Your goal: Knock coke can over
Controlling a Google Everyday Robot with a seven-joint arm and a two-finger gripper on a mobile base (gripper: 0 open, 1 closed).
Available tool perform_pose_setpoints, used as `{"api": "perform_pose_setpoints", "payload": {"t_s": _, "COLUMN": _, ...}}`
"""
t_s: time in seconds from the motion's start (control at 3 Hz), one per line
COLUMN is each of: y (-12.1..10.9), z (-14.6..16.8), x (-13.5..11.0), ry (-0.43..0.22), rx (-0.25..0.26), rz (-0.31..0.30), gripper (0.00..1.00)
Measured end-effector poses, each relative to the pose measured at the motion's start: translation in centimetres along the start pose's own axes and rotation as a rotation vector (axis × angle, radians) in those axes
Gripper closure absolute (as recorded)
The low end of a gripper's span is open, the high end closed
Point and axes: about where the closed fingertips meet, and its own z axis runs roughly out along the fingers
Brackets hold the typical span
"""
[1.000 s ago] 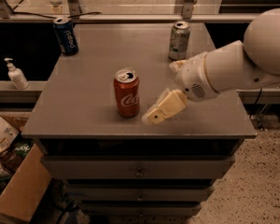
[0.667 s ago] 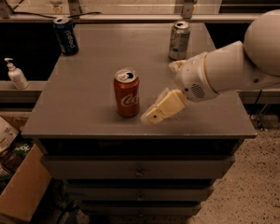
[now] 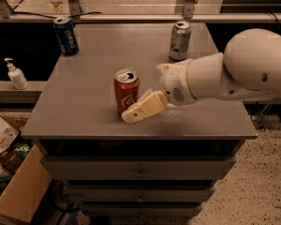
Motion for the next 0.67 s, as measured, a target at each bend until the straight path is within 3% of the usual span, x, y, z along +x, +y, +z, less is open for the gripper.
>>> {"api": "perform_pose_setpoints", "payload": {"t_s": 0.33, "y": 0.0, "z": 2.7, "x": -1.1, "ry": -0.042, "rx": 0.006, "rz": 0.011, "gripper": 0.0}}
{"api": "perform_pose_setpoints", "payload": {"t_s": 0.67, "y": -0.1, "z": 5.3, "x": -1.7, "ry": -0.061, "rx": 0.007, "rz": 0.015, "gripper": 0.18}}
